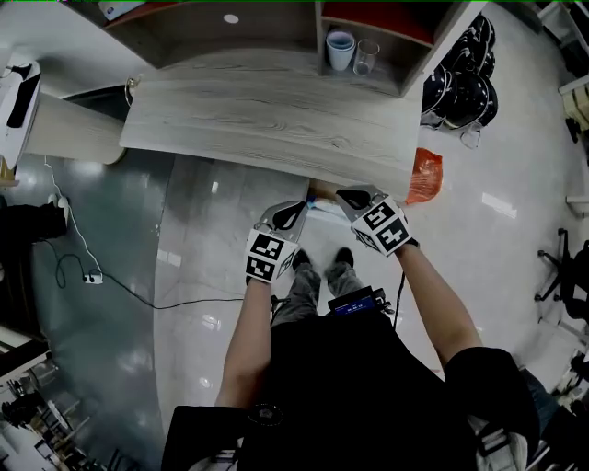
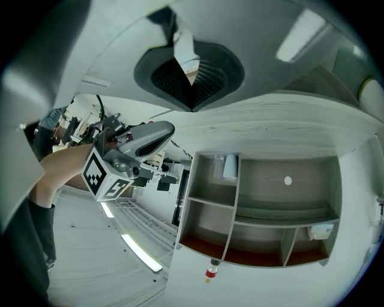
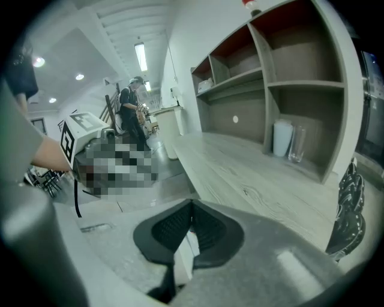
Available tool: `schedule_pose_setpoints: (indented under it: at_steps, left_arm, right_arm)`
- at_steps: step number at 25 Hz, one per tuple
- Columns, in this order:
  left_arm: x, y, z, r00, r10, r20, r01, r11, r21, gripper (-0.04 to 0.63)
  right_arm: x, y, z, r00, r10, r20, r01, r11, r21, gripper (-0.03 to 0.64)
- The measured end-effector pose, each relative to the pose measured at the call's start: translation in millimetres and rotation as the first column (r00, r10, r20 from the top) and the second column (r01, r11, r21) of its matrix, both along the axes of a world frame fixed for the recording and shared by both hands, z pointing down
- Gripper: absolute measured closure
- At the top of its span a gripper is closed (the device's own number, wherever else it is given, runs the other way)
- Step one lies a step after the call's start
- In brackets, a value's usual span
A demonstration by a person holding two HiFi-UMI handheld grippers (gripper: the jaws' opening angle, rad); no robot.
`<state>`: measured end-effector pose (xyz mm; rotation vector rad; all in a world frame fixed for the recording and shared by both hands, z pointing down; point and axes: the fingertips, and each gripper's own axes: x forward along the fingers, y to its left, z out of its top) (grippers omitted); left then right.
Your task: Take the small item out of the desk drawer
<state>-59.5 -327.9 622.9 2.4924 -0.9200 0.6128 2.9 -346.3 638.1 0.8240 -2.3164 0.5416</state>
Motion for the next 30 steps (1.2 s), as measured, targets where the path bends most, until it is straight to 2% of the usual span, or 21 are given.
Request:
schedule_pose_setpoints:
  at_steps: [18,30]
  left_arm:
    - [-13.2,8.7,64.0,0.999,-0.033,0.008,0.034,0.996,-0.085,0.594]
    - [-26.7,32.4,101.2,0.998,-0.058,0.025,0.061,0.988,-0.145,0.592]
  right_arm:
    - [-16.9,13.1,95.1,0.982,-0.136,-0.128,0.123,0.987,-0.105,0.601]
    - [-20.0,30.2,167.7,0.911,-0.301,-0.282,0.266,0.951,-0.157,0.566]
